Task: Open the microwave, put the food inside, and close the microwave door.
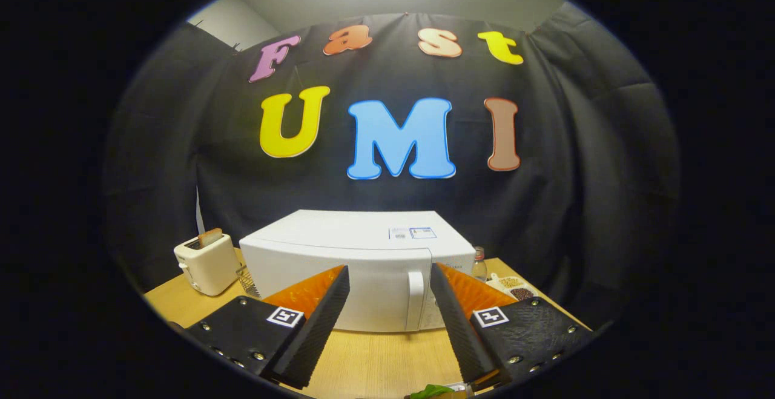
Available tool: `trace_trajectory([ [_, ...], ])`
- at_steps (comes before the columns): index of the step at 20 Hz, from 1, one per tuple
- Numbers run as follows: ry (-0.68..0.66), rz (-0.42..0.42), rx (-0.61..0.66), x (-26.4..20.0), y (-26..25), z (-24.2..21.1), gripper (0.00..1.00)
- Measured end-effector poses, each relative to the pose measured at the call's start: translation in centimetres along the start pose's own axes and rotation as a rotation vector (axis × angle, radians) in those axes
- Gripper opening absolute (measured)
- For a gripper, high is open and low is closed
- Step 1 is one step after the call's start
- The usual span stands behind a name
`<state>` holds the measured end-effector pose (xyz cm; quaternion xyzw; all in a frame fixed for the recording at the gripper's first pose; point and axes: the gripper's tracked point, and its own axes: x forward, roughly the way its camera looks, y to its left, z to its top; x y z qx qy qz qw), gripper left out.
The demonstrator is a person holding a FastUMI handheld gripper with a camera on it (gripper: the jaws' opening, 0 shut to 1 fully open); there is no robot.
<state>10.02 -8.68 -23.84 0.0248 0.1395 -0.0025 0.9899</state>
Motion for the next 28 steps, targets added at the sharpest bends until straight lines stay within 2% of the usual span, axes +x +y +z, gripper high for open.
trace_trajectory([
  [4,0.077,-0.017,-0.016,4.3,-2.5,-3.8,0.87],
  [7,0.138,0.008,0.025,6.7,-2.8,-6.0,0.87],
  [13,0.145,-0.031,-0.002,10.9,-4.0,-8.0,0.87],
  [15,0.164,-0.027,0.004,11.5,-4.1,-8.9,0.81],
  [17,0.157,-0.008,0.005,11.7,-3.7,-8.9,0.64],
  [18,0.147,-0.006,0.004,11.8,-3.7,-8.7,0.51],
  [19,0.14,0.0,-0.001,11.8,-3.6,-8.6,0.45],
  [20,0.146,0.022,-0.002,11.6,-3.1,-8.8,0.44],
  [21,0.138,0.02,-0.011,11.6,-3.3,-8.6,0.3],
  [23,0.148,0.021,0.004,11.4,-3.2,-8.6,0.3],
  [24,0.155,0.017,-0.002,11.6,-3.4,-8.6,0.19],
  [27,0.178,0.0,-0.007,11.4,-3.5,-8.9,0.19],
  [28,0.191,-0.007,-0.004,10.8,-3.3,-8.7,0.08],
])
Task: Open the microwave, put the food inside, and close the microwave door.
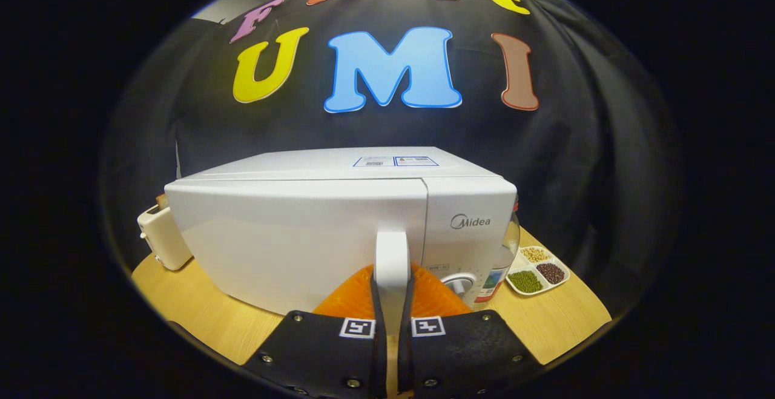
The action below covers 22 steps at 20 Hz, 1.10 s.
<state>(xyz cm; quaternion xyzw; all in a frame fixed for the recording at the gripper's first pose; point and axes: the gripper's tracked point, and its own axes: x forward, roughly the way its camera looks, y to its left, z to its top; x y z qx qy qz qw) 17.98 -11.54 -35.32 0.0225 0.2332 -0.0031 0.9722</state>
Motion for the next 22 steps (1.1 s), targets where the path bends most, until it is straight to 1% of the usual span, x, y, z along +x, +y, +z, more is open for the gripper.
trace_trajectory([
  [2,0.018,-0.007,-0.034,-1.5,0.3,-0.7,0.07],
  [5,0.059,0.024,-0.009,-4.2,1.0,-1.4,0.07],
  [7,0.062,0.034,-0.041,-6.7,1.9,-2.3,0.07],
  [11,0.058,0.108,-0.03,-12.1,4.7,-3.9,0.07],
  [15,-0.005,0.174,0.018,-17.0,8.8,-5.4,0.07],
  [19,-0.122,0.189,0.033,-21.3,14.4,-6.8,0.07],
  [22,-0.195,0.201,-0.004,-23.4,19.2,-7.6,0.07],
])
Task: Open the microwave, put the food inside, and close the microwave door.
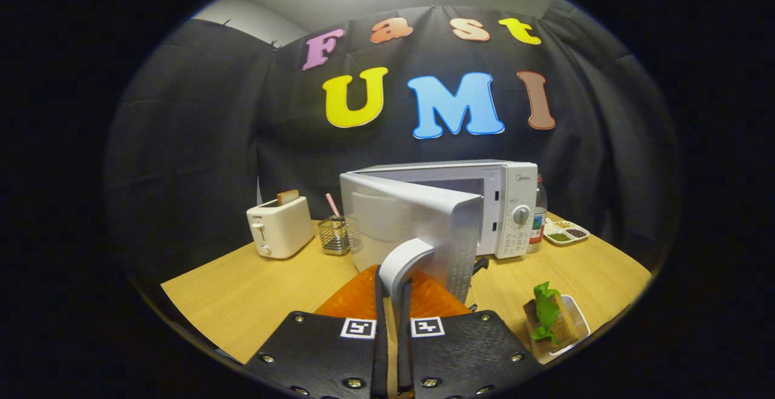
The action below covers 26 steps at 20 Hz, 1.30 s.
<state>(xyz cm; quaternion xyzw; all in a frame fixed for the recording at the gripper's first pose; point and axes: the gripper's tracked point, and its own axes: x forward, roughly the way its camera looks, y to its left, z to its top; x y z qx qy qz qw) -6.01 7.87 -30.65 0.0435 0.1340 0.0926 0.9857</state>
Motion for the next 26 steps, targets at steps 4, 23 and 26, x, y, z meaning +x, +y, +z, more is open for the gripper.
trace_trajectory([
  [4,-0.042,-0.008,-0.039,-0.6,5.6,-0.5,0.06],
  [23,-0.15,0.069,-0.026,-4.5,19.9,-0.9,0.17],
  [26,-0.215,0.123,-0.148,-7.9,17.8,-0.7,0.47],
])
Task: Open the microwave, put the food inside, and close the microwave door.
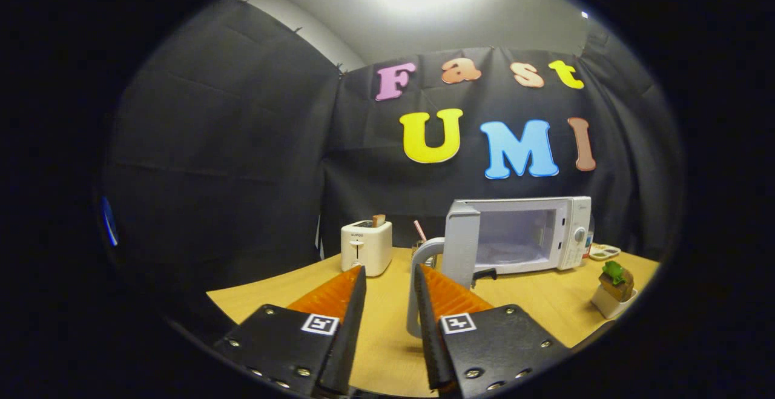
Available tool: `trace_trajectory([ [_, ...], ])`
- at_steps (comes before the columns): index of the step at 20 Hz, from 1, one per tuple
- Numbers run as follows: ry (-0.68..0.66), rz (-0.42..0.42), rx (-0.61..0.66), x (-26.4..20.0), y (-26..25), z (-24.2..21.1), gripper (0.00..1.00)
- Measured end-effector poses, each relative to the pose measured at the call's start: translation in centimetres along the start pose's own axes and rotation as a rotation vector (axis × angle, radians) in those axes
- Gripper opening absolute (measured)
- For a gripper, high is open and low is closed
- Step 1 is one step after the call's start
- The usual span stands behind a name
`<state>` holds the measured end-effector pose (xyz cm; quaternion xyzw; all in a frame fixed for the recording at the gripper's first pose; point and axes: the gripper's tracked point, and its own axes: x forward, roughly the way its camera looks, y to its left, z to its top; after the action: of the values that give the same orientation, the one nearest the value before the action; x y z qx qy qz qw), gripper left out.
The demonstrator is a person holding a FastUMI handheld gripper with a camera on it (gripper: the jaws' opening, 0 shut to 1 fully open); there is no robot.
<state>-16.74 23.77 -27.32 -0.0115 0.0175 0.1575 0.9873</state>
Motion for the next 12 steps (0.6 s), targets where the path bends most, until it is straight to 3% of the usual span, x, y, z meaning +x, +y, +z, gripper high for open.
trace_trajectory([
  [2,-0.028,-0.082,-0.181,-1.9,-4.7,-0.5,0.6],
  [5,-0.022,-0.204,-0.442,-4.5,-12.3,-2.8,0.6],
  [7,0.059,-0.294,-0.547,-6.4,-18.9,-5.6,0.6],
  [12,0.27,-0.411,-0.532,-9.1,-30.4,-11.1,0.6],
])
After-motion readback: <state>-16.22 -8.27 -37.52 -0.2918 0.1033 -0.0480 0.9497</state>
